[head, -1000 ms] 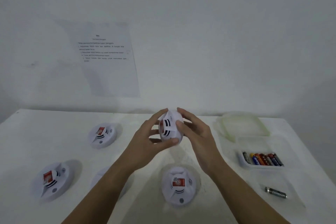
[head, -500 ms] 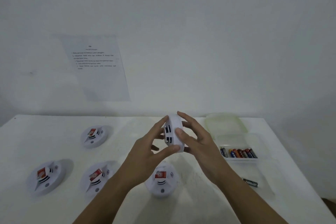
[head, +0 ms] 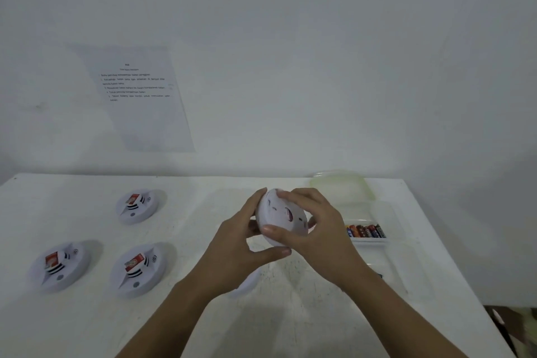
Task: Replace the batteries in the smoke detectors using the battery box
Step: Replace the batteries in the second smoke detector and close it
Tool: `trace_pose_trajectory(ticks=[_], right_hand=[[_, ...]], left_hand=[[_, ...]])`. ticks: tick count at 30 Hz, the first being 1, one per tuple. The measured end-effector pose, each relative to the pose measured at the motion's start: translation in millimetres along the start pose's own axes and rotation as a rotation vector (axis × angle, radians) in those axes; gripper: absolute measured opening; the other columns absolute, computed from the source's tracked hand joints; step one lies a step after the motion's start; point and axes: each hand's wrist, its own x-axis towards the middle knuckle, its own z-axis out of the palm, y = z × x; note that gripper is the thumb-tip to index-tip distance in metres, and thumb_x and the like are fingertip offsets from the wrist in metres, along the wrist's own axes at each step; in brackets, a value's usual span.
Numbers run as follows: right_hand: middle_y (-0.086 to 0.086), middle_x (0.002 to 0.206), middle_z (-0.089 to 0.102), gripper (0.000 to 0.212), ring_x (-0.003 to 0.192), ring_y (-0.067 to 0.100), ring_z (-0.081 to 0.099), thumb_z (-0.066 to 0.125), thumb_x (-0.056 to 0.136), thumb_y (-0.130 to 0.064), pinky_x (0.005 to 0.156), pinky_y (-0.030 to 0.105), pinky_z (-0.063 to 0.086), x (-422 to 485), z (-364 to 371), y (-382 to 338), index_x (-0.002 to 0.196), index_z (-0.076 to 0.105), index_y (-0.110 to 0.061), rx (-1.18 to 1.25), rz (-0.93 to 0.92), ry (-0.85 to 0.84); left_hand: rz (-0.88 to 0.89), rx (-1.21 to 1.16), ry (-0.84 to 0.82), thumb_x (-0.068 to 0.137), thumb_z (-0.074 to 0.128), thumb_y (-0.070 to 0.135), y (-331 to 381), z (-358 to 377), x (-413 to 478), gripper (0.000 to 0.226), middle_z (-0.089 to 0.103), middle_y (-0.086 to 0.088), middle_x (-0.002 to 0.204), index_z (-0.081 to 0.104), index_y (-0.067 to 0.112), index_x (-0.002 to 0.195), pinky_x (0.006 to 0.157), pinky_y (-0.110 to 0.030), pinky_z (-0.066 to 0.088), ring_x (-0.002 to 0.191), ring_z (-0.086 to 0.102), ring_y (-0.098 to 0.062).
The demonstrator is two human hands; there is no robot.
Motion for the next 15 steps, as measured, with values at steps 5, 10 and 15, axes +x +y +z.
trace_pose_trajectory(ticks=[5, 10, 15], right_hand=[[-0.026, 0.118, 0.053, 0.057, 0.112, 0.001, 0.052, 0.083, 0.074, -0.052, 0.076, 0.013, 0.047, -7, -15, 7, 0.125, 0.065, -0.037, -0.073, -0.063, -0.068], [-0.019, 0.110, 0.052, 0.062, 0.104, 0.009, 0.055, 0.082, 0.068, -0.057, 0.077, 0.015, 0.047, -22, -13, -1, 0.124, 0.067, -0.034, -0.057, -0.113, -0.125], [-0.025, 0.113, 0.047, 0.059, 0.118, 0.005, 0.045, 0.085, 0.071, -0.048, 0.088, 0.005, 0.037, -31, -4, -2, 0.124, 0.065, -0.033, -0.119, -0.166, -0.108]], left_hand=[[0.009, -0.064, -0.015, 0.075, 0.087, 0.019, -7, 5, -6, 0.088, 0.051, 0.012, 0.145, 0.037, 0.023, 0.148, 0.106, -0.037, 0.050, 0.132, 0.051, -0.012], [0.040, -0.055, 0.061, 0.058, 0.096, 0.027, -12, 11, -24, 0.097, 0.056, 0.021, 0.133, 0.043, 0.026, 0.140, 0.097, -0.023, 0.053, 0.124, 0.055, -0.007], [0.069, -0.082, 0.142, 0.059, 0.092, 0.035, -17, 19, -35, 0.088, 0.055, 0.029, 0.129, 0.046, 0.027, 0.134, 0.091, -0.011, 0.050, 0.123, 0.055, -0.003]])
